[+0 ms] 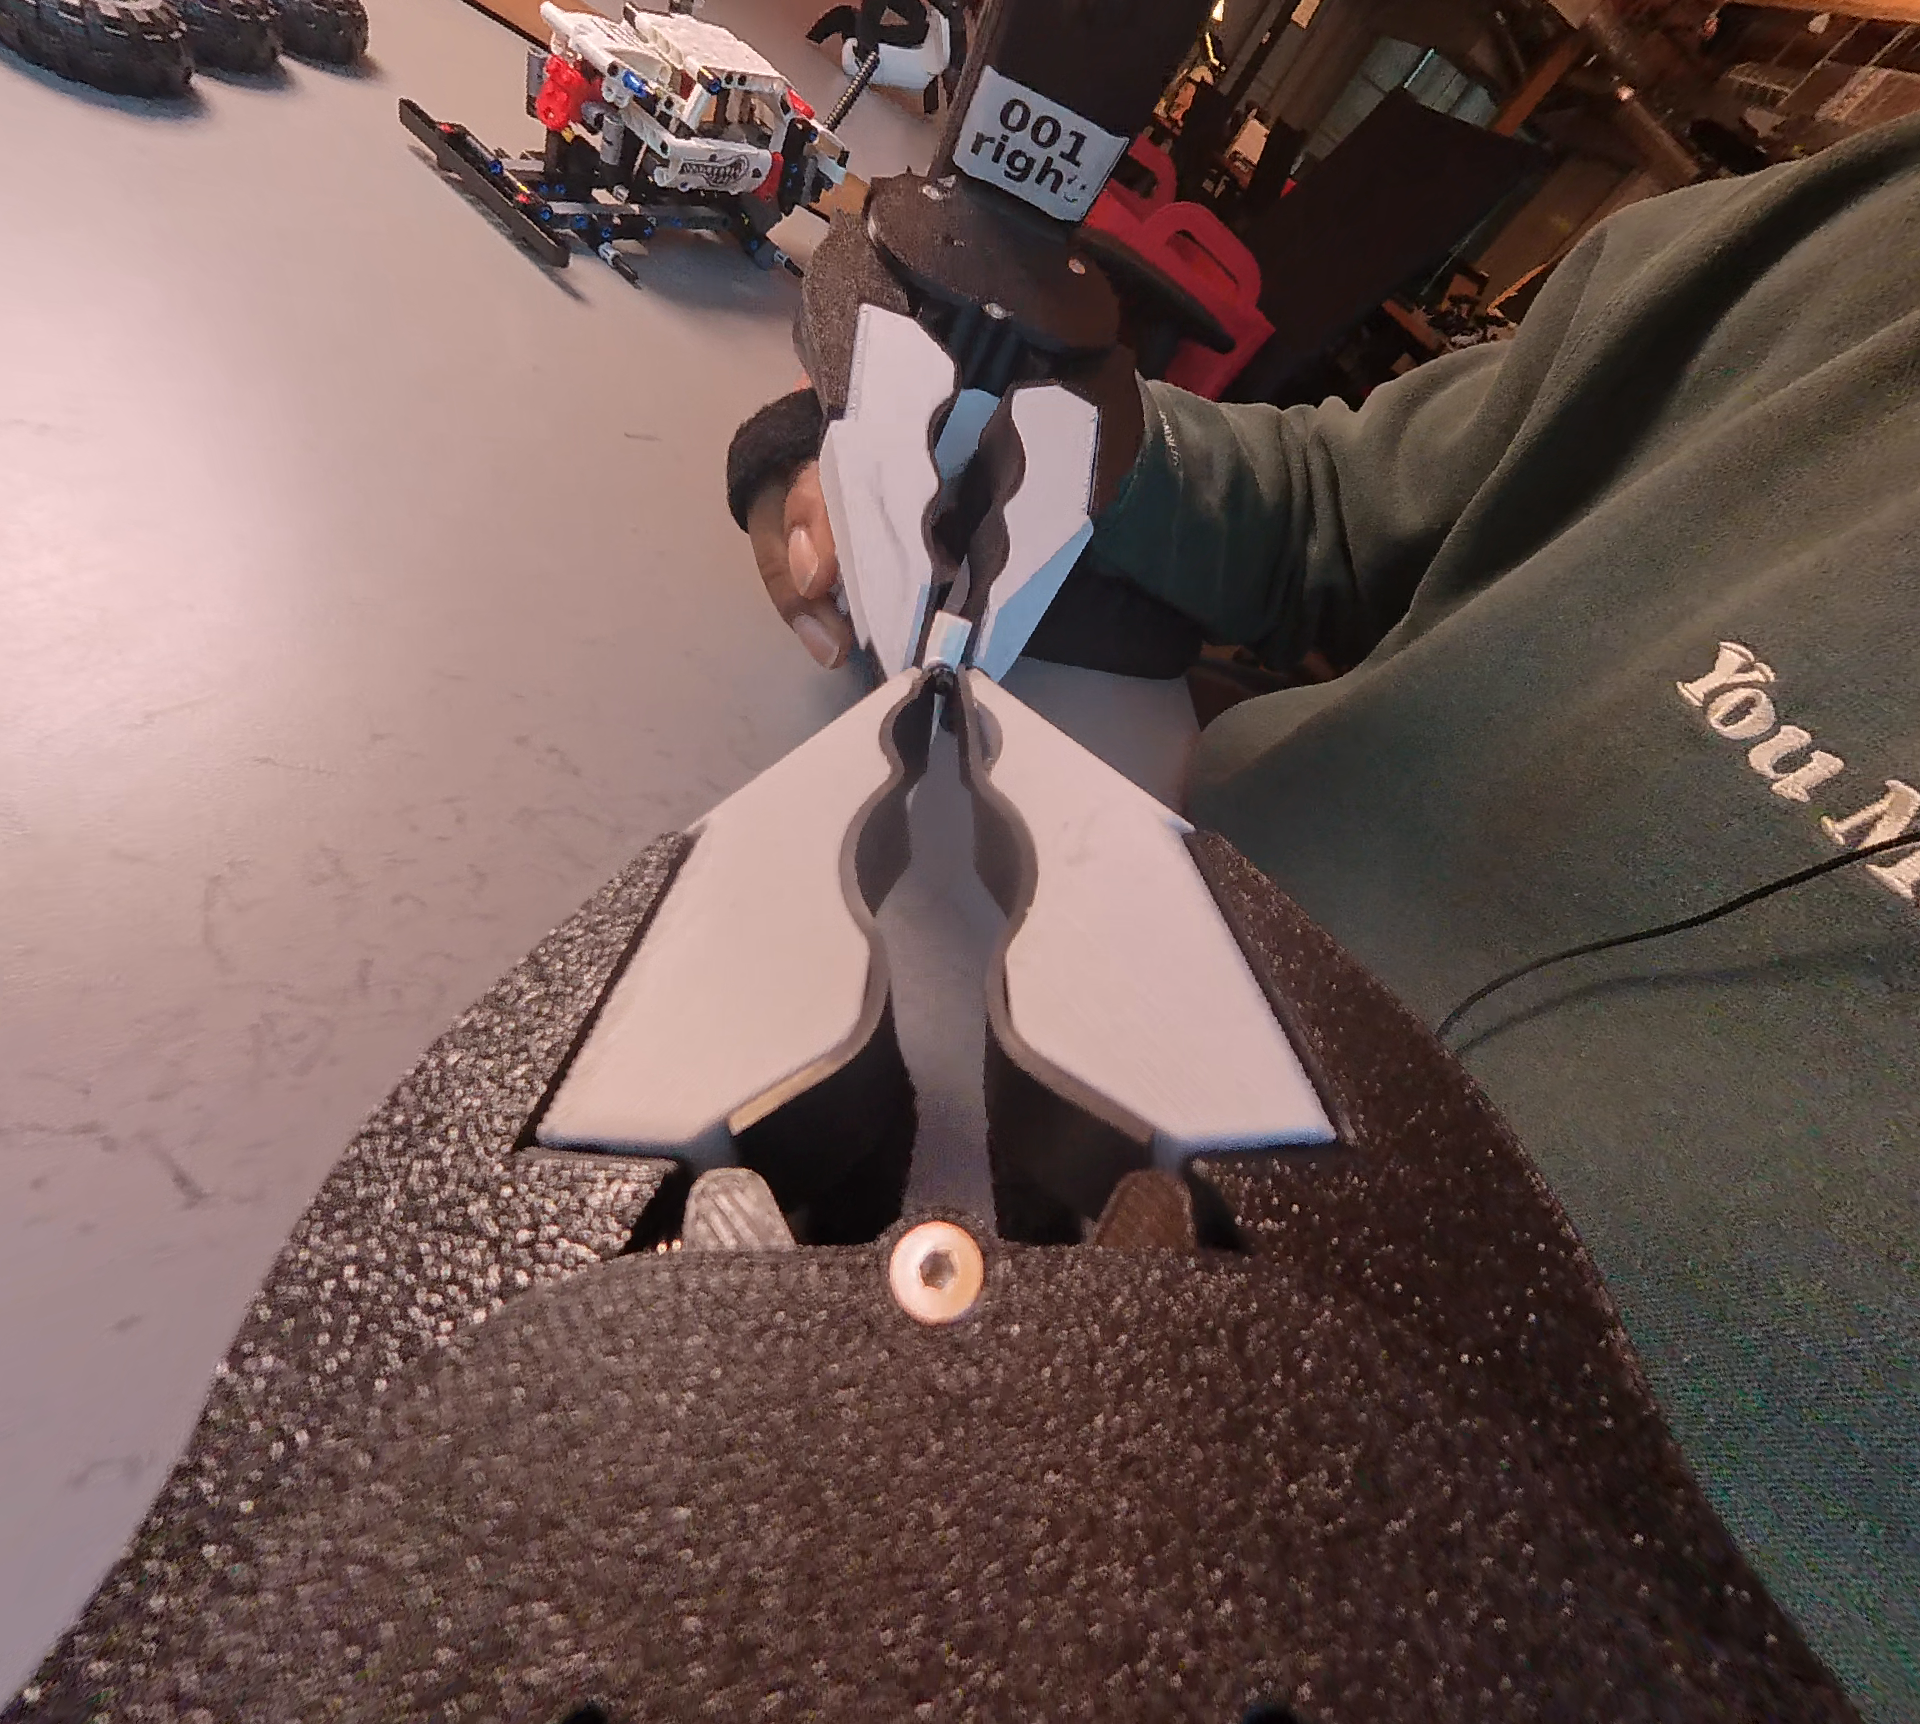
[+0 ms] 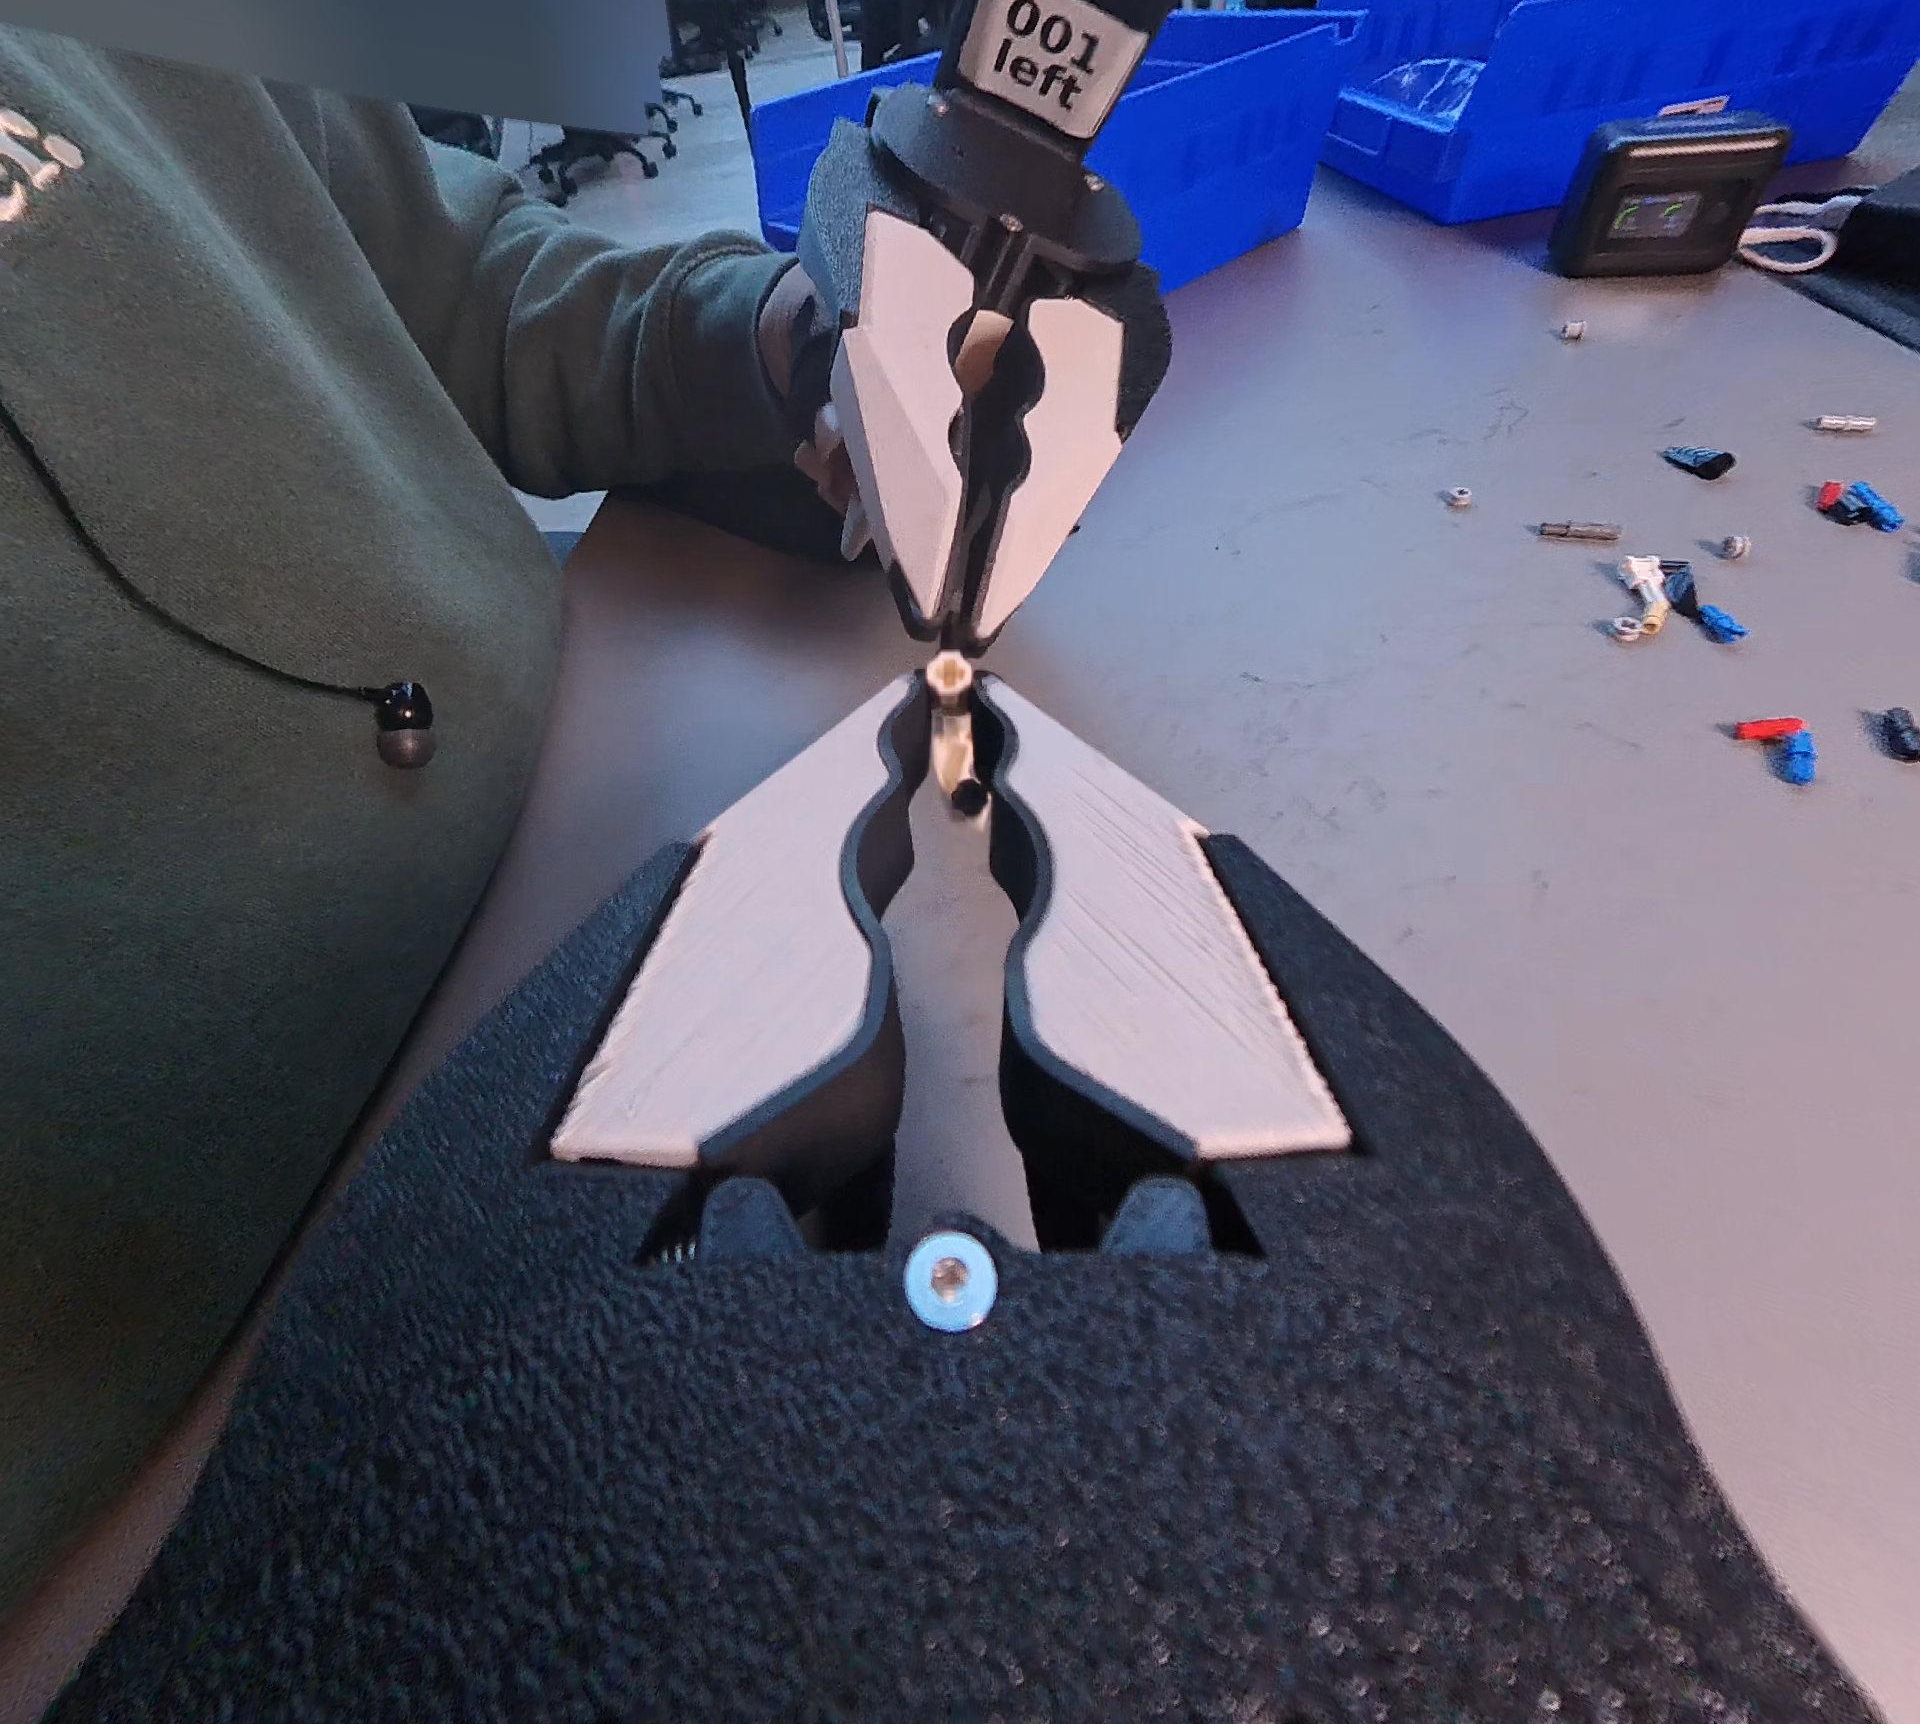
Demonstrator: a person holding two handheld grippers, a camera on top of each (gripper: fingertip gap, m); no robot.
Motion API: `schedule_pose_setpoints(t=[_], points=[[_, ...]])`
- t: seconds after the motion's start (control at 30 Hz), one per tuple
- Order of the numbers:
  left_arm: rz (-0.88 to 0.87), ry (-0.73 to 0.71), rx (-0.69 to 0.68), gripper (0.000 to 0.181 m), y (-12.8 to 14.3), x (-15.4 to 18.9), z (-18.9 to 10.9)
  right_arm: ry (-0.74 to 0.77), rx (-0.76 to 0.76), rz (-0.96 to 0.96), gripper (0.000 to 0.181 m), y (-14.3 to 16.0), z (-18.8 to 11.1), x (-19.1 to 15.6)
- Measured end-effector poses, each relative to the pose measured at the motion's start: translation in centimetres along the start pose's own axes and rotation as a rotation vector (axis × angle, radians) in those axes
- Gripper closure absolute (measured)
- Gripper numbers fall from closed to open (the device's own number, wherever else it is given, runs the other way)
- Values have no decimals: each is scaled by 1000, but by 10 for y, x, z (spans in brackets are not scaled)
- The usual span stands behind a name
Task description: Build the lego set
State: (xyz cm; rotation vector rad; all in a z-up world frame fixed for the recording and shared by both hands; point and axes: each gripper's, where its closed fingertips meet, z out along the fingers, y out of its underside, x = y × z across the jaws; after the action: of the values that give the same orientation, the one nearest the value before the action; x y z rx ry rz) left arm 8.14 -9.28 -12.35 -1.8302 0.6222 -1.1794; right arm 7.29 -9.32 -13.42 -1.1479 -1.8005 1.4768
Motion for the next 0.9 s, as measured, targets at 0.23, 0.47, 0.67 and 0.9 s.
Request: schedule_pose_setpoints(t=[0.23, 0.47, 0.67, 0.9], points=[[65, -48, -79, 178, 4, -2, 0, 7, -47, -25, 175, 5, 7, 0], [176, -107, -207, 179, 17, -4, 2, -19, -123, -19, 176, 15, 10, -3], [269, -145, -318, 178, 30, -7, 2, -20, -183, -33, 176, 25, 15, -5], [293, -119, -252, 178, 27, -7, 3, -35, -176, -9, 176, 24, 15, -5]])
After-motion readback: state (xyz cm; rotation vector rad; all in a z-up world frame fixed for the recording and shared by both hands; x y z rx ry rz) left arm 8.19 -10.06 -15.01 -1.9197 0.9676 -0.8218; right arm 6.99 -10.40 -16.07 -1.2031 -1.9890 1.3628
